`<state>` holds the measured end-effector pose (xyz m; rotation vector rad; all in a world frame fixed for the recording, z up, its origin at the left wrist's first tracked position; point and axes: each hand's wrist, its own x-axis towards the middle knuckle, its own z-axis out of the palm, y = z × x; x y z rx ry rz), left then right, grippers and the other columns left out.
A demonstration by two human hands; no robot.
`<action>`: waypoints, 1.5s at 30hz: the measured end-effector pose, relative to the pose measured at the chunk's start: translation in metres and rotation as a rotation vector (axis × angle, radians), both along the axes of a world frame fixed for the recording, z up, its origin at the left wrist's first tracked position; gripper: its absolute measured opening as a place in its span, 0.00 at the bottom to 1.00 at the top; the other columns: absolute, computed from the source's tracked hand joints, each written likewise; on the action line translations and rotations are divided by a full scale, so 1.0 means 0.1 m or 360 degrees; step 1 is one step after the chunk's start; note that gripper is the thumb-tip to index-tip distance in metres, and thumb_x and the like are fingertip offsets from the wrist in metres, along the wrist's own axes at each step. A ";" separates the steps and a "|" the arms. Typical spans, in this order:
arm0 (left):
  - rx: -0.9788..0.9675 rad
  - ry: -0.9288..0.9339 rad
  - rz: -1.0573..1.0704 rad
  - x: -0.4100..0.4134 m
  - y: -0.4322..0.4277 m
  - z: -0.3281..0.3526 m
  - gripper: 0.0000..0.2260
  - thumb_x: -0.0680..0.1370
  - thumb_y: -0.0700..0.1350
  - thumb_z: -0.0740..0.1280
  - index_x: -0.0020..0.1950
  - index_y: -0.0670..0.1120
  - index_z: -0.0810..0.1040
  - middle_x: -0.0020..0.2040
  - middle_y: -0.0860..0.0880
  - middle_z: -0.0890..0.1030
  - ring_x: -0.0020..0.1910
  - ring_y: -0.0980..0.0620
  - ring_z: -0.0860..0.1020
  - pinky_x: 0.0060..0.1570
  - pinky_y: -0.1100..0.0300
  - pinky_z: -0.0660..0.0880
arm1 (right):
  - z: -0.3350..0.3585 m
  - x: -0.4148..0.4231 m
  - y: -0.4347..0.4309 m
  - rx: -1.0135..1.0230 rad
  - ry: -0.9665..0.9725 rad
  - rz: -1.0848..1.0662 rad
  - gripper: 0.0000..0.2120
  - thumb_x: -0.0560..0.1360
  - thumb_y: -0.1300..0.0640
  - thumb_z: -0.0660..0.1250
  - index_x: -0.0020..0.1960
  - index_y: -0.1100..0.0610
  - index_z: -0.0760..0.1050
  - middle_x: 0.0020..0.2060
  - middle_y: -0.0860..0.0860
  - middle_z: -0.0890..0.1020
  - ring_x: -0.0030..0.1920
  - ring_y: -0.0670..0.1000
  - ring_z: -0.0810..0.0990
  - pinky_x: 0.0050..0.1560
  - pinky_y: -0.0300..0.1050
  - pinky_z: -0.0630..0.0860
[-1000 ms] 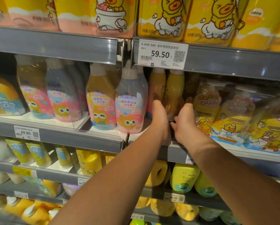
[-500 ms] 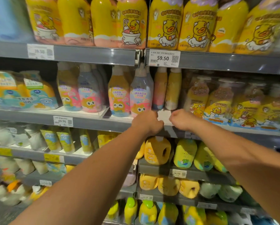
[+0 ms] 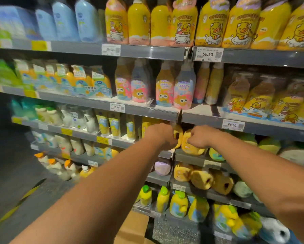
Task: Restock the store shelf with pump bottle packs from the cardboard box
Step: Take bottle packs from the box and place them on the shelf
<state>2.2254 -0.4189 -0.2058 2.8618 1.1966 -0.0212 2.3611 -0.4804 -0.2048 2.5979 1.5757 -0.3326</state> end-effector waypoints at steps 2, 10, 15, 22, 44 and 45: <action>-0.0013 0.0022 0.0056 -0.17 -0.12 -0.08 0.18 0.79 0.55 0.60 0.61 0.46 0.77 0.58 0.45 0.79 0.56 0.43 0.77 0.46 0.54 0.70 | -0.08 -0.17 -0.06 0.0013 -0.0002 0.0062 0.17 0.77 0.51 0.59 0.59 0.59 0.77 0.48 0.56 0.76 0.48 0.57 0.76 0.38 0.43 0.69; -0.0086 0.0044 0.0194 -0.87 -0.53 -0.37 0.17 0.78 0.55 0.61 0.60 0.45 0.77 0.57 0.45 0.80 0.54 0.44 0.77 0.44 0.54 0.68 | -0.42 -0.84 -0.32 -0.0081 0.0092 0.0266 0.15 0.76 0.49 0.61 0.55 0.57 0.78 0.43 0.55 0.77 0.46 0.56 0.76 0.37 0.43 0.68; -0.0091 0.0073 0.0226 -1.30 -0.49 -0.47 0.17 0.78 0.54 0.60 0.61 0.48 0.77 0.58 0.46 0.80 0.57 0.44 0.78 0.45 0.54 0.68 | -0.49 -1.32 -0.33 -0.0136 0.0092 0.0365 0.14 0.78 0.49 0.59 0.53 0.58 0.76 0.46 0.57 0.73 0.45 0.55 0.71 0.31 0.41 0.62; -0.0121 0.0214 0.0089 -2.09 -0.16 -0.77 0.17 0.79 0.53 0.61 0.64 0.46 0.75 0.63 0.44 0.77 0.61 0.42 0.76 0.46 0.55 0.68 | -0.87 -2.12 -0.05 -0.0121 0.0204 0.0212 0.11 0.75 0.51 0.60 0.36 0.55 0.69 0.43 0.57 0.75 0.42 0.57 0.72 0.40 0.44 0.70; -0.0648 0.0447 0.0066 -3.20 0.91 -2.98 0.18 0.79 0.54 0.60 0.65 0.47 0.75 0.62 0.43 0.77 0.60 0.41 0.76 0.49 0.51 0.72 | -3.14 -3.39 0.94 -0.0520 0.0426 0.0145 0.18 0.79 0.48 0.58 0.60 0.59 0.74 0.60 0.59 0.78 0.59 0.60 0.77 0.49 0.47 0.71; -0.0699 0.0464 0.0075 -3.24 0.95 -3.16 0.18 0.79 0.54 0.60 0.65 0.47 0.75 0.63 0.43 0.77 0.61 0.40 0.76 0.51 0.50 0.73 | -3.32 -3.43 0.97 -0.0572 0.0435 0.0152 0.19 0.80 0.47 0.57 0.62 0.58 0.74 0.61 0.57 0.77 0.60 0.59 0.76 0.49 0.47 0.71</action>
